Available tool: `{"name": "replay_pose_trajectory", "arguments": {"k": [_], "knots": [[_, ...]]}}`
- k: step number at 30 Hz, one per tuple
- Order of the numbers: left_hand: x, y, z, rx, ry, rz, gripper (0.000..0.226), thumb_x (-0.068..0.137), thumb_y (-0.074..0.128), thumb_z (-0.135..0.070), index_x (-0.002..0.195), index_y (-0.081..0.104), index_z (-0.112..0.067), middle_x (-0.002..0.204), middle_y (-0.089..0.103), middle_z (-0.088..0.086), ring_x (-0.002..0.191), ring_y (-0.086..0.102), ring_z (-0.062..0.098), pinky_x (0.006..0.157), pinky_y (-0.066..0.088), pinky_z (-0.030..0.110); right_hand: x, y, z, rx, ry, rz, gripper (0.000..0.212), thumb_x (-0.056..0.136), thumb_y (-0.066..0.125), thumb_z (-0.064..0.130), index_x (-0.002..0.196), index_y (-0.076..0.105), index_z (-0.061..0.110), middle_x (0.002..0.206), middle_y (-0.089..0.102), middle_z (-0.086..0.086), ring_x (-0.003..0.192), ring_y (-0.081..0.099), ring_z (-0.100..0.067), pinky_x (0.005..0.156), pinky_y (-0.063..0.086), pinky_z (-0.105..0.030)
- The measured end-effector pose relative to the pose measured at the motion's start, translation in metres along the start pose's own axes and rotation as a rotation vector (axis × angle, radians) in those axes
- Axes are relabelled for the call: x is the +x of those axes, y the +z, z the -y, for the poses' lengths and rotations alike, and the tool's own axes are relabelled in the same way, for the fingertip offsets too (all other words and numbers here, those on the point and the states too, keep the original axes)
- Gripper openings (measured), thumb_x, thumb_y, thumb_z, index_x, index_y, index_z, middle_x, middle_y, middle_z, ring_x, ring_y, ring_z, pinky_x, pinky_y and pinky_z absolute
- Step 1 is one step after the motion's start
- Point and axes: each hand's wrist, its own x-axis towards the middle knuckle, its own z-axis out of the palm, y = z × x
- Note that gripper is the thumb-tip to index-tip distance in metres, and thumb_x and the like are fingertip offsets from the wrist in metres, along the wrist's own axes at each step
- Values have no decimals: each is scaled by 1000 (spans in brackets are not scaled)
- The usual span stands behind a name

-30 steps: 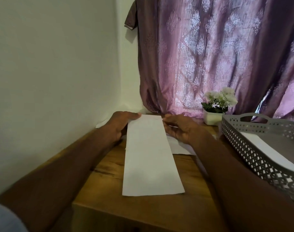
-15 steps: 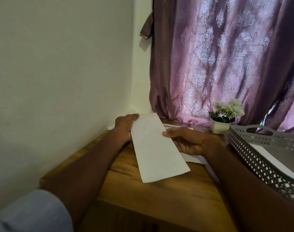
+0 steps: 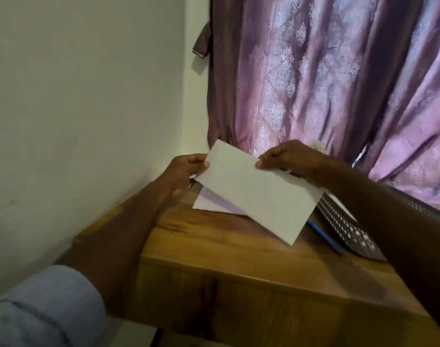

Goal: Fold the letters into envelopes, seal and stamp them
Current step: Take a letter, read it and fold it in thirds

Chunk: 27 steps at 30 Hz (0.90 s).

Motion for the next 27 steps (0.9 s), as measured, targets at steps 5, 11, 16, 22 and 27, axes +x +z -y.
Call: {"name": "replay_pose_trajectory", "arguments": {"k": [5, 11, 16, 22, 27], "knots": [[-61, -13, -11, 327, 214, -71, 15, 88, 78, -10, 95, 81, -23, 95, 81, -6, 88, 75, 9, 79, 61, 21, -37, 1, 26, -313, -355, -68, 17, 76, 90, 24, 86, 82, 12, 78, 77, -3, 62, 62, 5, 60, 46, -6], [-131, -31, -12, 753, 248, -68, 13, 84, 81, -5, 96, 82, -12, 91, 79, 1, 89, 73, 13, 79, 55, 22, -97, 62, 20, -633, -520, -31, 18, 78, 87, 29, 94, 80, 24, 80, 68, 14, 71, 59, 2, 68, 46, -20], [-151, -34, -27, 1054, 153, 12, 20, 88, 74, -1, 89, 84, -19, 97, 78, -1, 98, 68, 18, 76, 50, 21, -126, 98, -5, -587, -428, 71, 14, 86, 78, 46, 87, 76, 32, 90, 72, 13, 80, 61, 0, 69, 48, -27], [-160, -7, -23, 1266, 211, 56, 37, 108, 51, -33, 142, 60, -20, 150, 57, 2, 134, 53, 22, 111, 40, 33, -119, 121, -22, -424, -342, -60, 29, 103, 56, 43, 118, 72, 24, 121, 70, 4, 108, 62, -15, 88, 48, -33], [-157, 11, 5, 1517, 34, 321, 64, 108, 27, -56, 163, 24, -24, 171, 25, 1, 155, 28, 24, 125, 17, 44, -108, 148, -20, -597, -151, 172, 60, 107, 28, 57, 158, 33, 26, 166, 34, -2, 150, 35, -28, 122, 27, -53]]}}
